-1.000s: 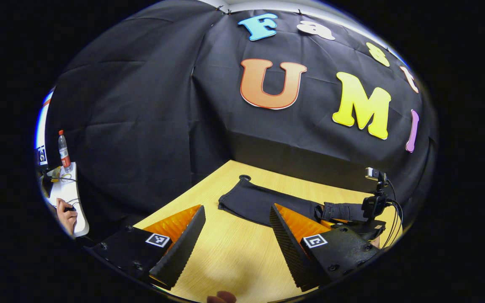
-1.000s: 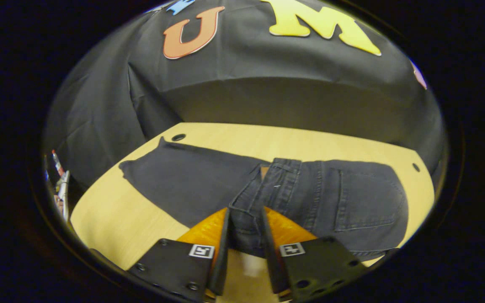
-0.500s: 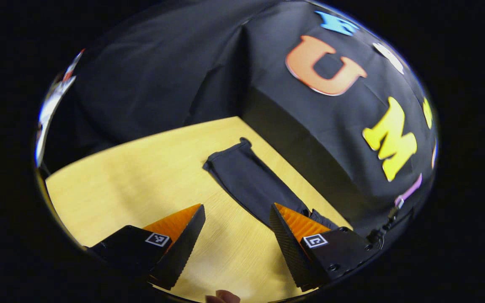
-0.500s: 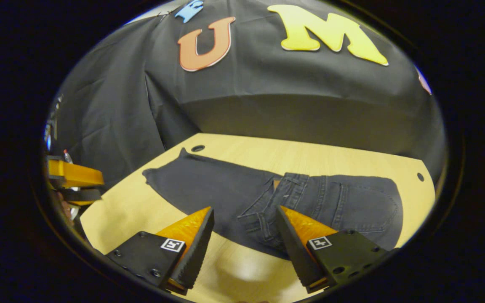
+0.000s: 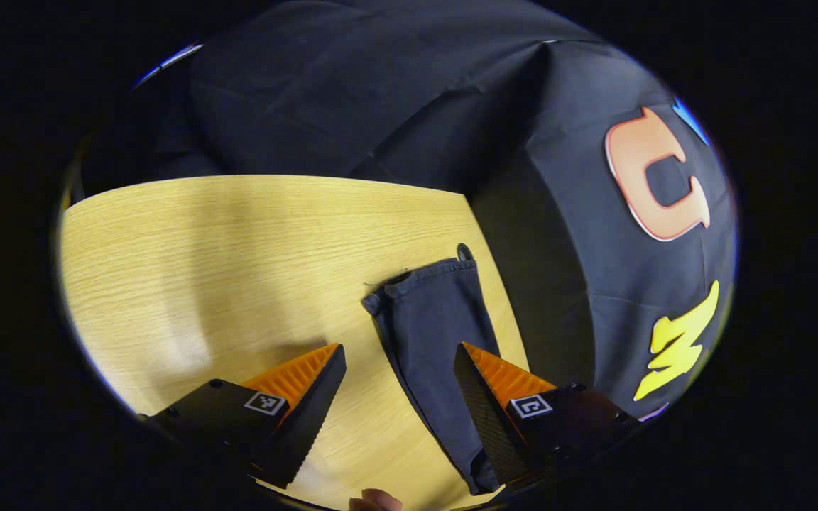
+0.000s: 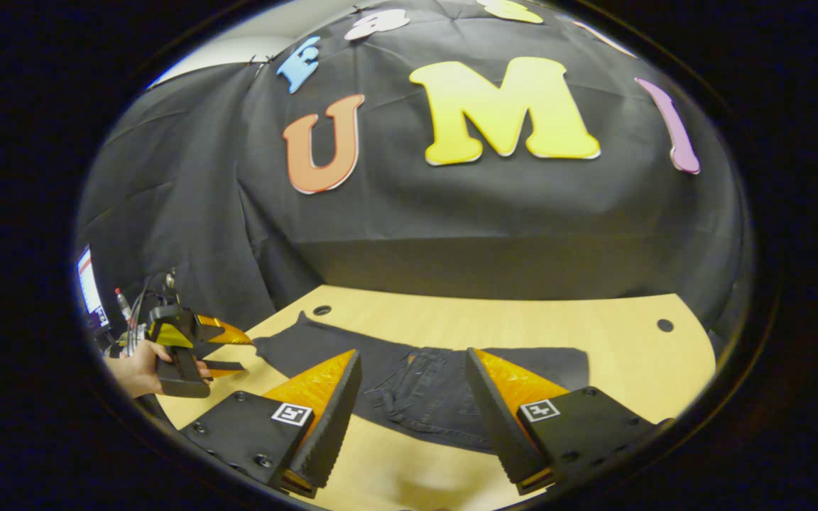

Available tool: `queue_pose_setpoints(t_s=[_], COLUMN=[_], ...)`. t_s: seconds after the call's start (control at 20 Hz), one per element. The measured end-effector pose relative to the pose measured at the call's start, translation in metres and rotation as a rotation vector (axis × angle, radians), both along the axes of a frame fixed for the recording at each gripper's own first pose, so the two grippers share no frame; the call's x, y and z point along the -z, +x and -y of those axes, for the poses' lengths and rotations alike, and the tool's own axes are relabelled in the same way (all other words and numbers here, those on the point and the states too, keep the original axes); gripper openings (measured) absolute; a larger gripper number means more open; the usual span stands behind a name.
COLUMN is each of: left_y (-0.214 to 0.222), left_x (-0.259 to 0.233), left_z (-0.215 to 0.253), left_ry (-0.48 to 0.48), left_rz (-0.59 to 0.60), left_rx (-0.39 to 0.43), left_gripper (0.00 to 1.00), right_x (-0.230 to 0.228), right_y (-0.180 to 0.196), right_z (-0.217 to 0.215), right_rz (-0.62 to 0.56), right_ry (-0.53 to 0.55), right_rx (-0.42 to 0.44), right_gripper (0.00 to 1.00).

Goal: Grasp the waist and the cuffs of the jeans and fold them to make the two legs overlap; first hold the waist and fold one-third of the jeans toward the cuffs, then hold the cuffs and fold the remaining one-third in the same direction to finish folding.

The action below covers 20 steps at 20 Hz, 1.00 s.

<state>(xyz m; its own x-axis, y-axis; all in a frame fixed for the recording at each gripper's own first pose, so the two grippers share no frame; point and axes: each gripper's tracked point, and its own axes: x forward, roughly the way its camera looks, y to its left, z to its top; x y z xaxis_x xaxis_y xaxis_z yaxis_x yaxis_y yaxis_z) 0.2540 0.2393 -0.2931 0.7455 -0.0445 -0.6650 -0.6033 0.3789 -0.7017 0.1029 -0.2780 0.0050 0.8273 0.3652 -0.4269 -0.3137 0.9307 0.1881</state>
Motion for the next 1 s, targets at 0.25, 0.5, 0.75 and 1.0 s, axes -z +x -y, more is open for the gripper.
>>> queue_pose_setpoints(t_s=[0.25, 0.5, 0.75, 1.0], left_y=[0.025, 0.053, 0.072, 0.081], left_x=[0.012, 0.014, 0.019, 0.045], left_z=[-0.004, -0.012, -0.014, -0.006], left_ry=[-0.093, -0.182, -0.177, -0.215], left_rz=[-0.052, -0.036, -0.024, -0.068], left_rx=[-0.054, -0.111, -0.142, -0.177], left_gripper=[0.97, 1.00, 0.94, 0.45], right_x=[-0.032, -0.029, -0.030, -0.034], right_y=[0.018, 0.021, 0.022, 0.027], right_z=[0.064, 0.109, 0.143, 0.163], right_rz=[0.035, 0.013, 0.004, 0.005], right_ry=[0.026, 0.028, 0.021, 0.022], right_rx=[0.149, 0.251, 0.316, 0.356], right_gripper=[0.90, 0.90, 0.90, 0.90])
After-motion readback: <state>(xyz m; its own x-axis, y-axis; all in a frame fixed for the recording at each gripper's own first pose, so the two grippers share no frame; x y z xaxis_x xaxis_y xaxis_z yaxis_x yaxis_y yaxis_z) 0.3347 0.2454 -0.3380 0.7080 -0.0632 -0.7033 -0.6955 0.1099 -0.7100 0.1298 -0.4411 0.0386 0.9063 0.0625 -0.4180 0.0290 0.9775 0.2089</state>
